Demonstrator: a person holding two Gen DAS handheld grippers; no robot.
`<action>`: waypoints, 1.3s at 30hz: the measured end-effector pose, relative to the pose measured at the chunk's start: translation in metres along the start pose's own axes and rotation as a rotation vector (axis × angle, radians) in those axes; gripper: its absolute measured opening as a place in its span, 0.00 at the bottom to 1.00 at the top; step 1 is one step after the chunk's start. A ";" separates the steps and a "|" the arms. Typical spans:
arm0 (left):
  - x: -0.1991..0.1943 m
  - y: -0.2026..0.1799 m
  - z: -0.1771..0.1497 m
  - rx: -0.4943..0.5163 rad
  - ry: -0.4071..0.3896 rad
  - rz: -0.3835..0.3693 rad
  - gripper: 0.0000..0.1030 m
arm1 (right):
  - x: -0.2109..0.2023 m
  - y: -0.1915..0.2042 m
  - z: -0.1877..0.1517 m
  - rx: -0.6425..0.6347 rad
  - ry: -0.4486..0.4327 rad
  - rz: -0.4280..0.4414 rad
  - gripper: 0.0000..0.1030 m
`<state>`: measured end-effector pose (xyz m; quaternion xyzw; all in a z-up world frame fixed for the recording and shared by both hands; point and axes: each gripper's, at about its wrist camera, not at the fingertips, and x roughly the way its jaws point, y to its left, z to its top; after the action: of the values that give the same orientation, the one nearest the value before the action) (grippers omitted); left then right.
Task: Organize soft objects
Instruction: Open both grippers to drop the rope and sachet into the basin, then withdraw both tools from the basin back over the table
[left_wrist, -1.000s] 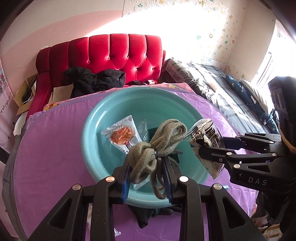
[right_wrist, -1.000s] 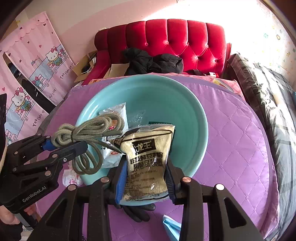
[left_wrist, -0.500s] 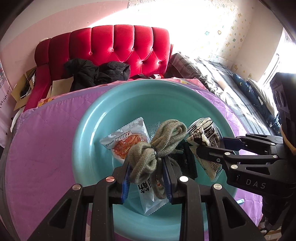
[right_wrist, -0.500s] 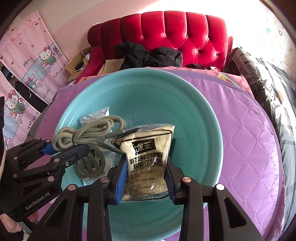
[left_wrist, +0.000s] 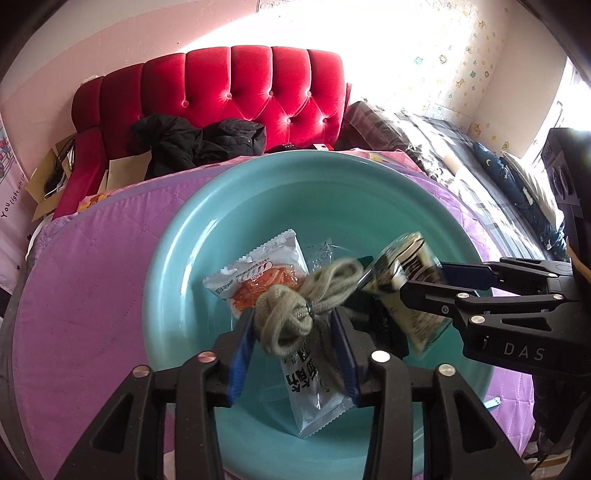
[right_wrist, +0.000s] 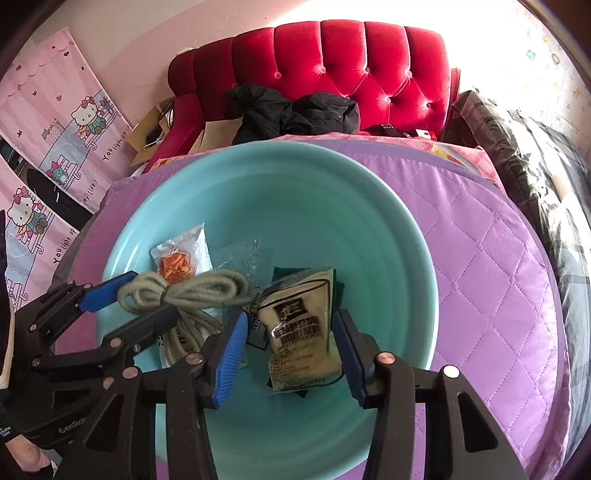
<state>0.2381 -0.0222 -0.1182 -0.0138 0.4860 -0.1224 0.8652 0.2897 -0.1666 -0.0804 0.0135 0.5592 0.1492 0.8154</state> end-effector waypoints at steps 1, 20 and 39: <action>-0.002 0.000 0.000 0.000 -0.008 0.001 0.77 | -0.003 0.001 0.000 -0.004 -0.010 -0.012 0.63; -0.051 0.013 -0.023 -0.016 -0.069 0.093 1.00 | -0.054 -0.006 -0.036 0.017 -0.069 -0.113 1.00; -0.116 0.009 -0.091 -0.011 -0.091 0.124 1.00 | -0.111 0.014 -0.106 0.002 -0.093 -0.122 1.00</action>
<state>0.1048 0.0216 -0.0705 0.0060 0.4467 -0.0650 0.8923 0.1525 -0.1969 -0.0170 -0.0129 0.5208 0.0976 0.8480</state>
